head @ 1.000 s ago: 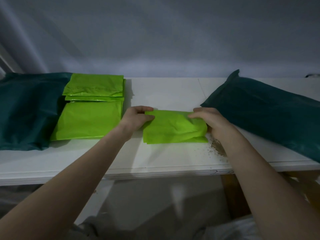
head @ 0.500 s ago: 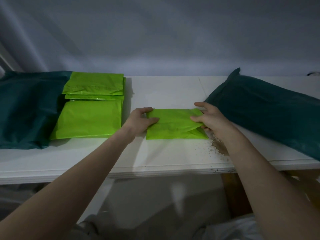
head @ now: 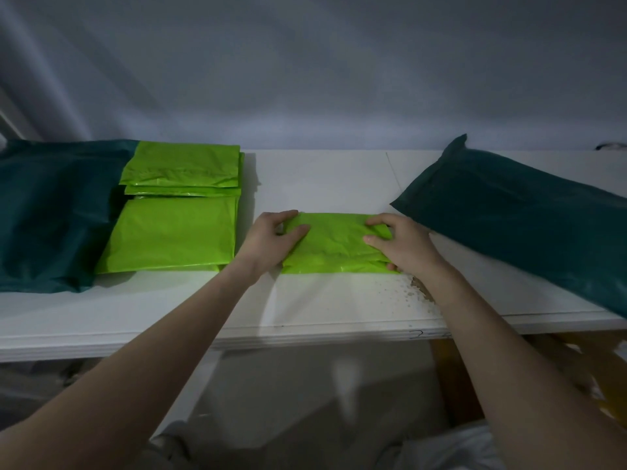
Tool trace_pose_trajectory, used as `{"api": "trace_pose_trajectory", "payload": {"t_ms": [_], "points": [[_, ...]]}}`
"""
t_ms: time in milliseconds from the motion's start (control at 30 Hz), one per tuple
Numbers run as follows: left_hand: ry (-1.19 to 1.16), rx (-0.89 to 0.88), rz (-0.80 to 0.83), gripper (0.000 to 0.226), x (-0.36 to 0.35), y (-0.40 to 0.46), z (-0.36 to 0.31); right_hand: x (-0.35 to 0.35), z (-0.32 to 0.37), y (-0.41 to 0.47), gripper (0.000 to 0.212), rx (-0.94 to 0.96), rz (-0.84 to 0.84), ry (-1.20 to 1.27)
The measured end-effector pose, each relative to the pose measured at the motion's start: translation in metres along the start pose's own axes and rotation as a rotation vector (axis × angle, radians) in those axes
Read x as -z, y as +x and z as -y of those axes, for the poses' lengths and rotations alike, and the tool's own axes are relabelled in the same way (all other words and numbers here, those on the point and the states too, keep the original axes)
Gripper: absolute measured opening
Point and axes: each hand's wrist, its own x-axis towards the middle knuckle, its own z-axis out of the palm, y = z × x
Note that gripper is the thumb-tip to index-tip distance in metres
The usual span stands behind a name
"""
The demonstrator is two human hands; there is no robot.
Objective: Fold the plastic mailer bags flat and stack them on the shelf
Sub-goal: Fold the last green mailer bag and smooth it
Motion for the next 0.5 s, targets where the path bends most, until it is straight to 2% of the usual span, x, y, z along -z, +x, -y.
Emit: {"api": "trace_pose_trajectory", "payload": {"t_ms": [167, 333, 500], "points": [[0.033, -0.009, 0.004, 0.024, -0.0032, 0.0008, 0.0038, -0.0026, -0.0003, 0.0003, 0.036, -0.011, -0.018, -0.007], [0.076, -0.069, 0.03, 0.038, -0.0068, 0.0027, 0.0057, -0.0041, -0.0002, 0.0019, 0.046, 0.031, -0.042, -0.084], [0.063, -0.074, 0.05, 0.048, -0.0056, 0.0048, 0.0062, -0.0005, -0.0021, 0.003, 0.049, -0.032, -0.072, 0.177]]}}
